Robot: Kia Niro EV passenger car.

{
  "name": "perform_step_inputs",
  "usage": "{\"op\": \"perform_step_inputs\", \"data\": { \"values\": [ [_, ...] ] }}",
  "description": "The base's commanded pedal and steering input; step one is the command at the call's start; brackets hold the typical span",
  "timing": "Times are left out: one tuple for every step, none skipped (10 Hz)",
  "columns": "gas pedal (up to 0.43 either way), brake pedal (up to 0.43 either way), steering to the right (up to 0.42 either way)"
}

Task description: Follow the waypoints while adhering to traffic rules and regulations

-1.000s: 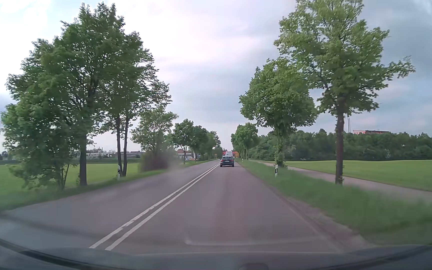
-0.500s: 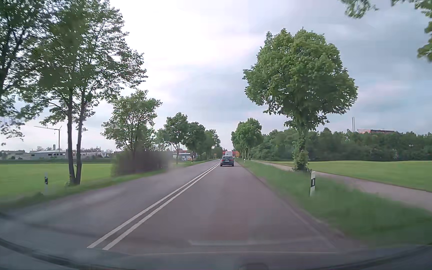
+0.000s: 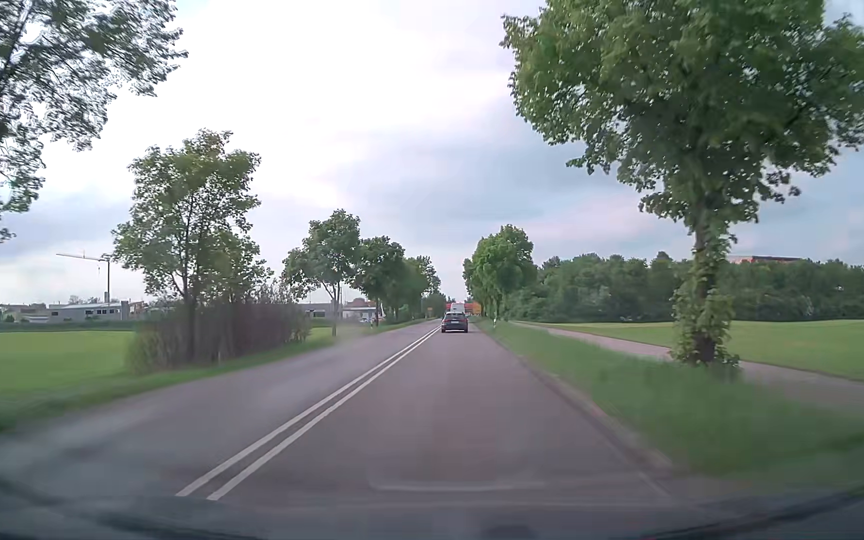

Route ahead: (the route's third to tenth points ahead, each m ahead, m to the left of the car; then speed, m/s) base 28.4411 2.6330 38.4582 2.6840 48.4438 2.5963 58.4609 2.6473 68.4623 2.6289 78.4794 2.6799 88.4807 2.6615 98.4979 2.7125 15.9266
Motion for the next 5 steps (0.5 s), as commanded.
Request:
{"op": "perform_step_inputs", "data": {
  "values": [
    [0.169,0.000,-0.003],
    [0.157,0.000,-0.002],
    [0.150,0.000,-0.002],
    [0.138,0.000,-0.002],
    [0.130,0.000,-0.002]
  ]
}}
